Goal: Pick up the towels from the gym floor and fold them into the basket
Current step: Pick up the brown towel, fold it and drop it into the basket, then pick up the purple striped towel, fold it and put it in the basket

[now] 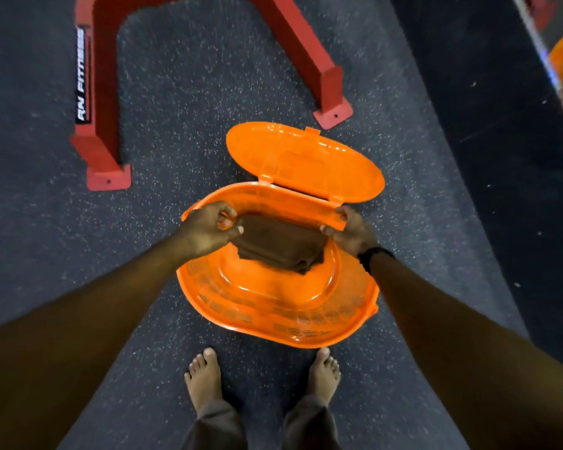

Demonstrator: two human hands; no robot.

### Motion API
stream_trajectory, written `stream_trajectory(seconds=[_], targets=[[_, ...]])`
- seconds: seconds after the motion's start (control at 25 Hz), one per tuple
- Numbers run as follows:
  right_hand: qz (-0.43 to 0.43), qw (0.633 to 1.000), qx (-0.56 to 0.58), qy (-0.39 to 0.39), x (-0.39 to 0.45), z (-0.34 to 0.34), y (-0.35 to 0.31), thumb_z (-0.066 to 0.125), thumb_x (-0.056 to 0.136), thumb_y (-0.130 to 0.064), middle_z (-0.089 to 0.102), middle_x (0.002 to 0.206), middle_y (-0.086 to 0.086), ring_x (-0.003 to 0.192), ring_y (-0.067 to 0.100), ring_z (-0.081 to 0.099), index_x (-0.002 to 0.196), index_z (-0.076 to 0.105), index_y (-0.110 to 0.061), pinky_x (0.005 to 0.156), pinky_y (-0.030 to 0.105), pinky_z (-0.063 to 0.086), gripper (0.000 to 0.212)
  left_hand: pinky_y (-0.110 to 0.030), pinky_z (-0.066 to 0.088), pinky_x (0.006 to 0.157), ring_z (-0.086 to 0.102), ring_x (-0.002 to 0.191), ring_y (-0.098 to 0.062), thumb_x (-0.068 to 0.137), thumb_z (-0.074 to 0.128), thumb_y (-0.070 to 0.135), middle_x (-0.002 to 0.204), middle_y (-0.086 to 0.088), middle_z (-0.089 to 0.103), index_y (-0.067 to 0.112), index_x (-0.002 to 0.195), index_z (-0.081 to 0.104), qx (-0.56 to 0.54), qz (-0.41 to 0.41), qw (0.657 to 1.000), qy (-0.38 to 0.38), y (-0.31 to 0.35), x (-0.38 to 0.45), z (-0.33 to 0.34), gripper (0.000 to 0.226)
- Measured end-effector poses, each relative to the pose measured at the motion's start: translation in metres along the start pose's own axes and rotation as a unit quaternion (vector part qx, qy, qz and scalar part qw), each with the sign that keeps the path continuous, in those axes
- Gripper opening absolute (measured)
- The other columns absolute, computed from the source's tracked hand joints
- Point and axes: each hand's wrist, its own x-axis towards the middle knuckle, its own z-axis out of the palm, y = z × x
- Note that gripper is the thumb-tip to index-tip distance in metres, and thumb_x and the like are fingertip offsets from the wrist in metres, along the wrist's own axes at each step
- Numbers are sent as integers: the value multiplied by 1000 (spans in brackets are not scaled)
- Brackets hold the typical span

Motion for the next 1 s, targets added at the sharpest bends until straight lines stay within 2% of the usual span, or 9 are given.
stream_trajectory(seconds=[0.08,0.2,0.28,0.36,0.48,0.6,0.76,0.84,1.0], targets=[[-21,1000,-1,-11,-23,-36,-26,71,83,-27,52,134,14,125,29,49,133,46,-11,101,39,42,58,-32,48,79,56,91,-20,86,69,19,100,-9,57,7,114,57,-7,5,1000,-1,35,-20,-20,34],[-52,999,0,-11,-76,-115,-82,71,83,-30,49,139,14,127,28,47,135,45,-12,101,37,41,61,-41,50,88,59,95,-27,76,74,31,101,-11,59,9,112,57,-3,44,999,9,110,-66,-69,45],[-76,997,-5,3,-120,-175,-123,70,84,-32,44,144,10,131,26,43,137,44,-13,103,36,37,62,-44,49,92,60,99,-30,77,76,28,104,-14,61,7,114,57,5,64,998,23,166,-101,-106,46],[-99,995,-1,30,-167,-240,-165,70,84,-32,45,144,8,131,24,43,137,45,-13,102,34,37,61,-43,49,93,60,98,-29,77,77,27,102,-11,62,8,113,58,12,88,995,51,225,-138,-144,44],[-137,988,6,75,-247,-337,-221,71,82,-37,46,142,6,130,23,44,135,47,-14,103,35,37,62,-34,47,94,58,100,-21,79,77,28,103,-2,60,13,112,59,18,130,986,101,318,-206,-199,40],[-188,974,9,127,-321,-416,-261,72,81,-39,48,140,6,129,21,45,132,50,-16,105,33,37,61,-34,47,96,60,102,-20,79,76,26,104,-1,61,14,110,60,15,185,972,142,394,-271,-240,37],[-237,953,9,186,-407,-486,-293,74,80,-37,53,136,6,127,21,48,128,53,-13,101,27,37,58,-34,47,98,61,102,-20,78,77,30,108,-5,63,13,116,60,32,230,955,184,462,-345,-272,45],[-251,943,2,218,-447,-513,-301,74,79,-39,54,135,7,125,21,49,129,53,-14,101,29,38,59,-35,47,99,61,103,-20,76,78,35,109,-4,63,17,115,60,34,256,946,197,486,-377,-286,47],[-257,927,-18,271,-517,-542,-302,73,80,-40,55,134,6,122,21,52,130,53,-13,97,26,38,60,-32,49,92,61,101,-19,75,78,38,111,-3,63,20,114,60,47,320,926,196,523,-422,-301,46]])
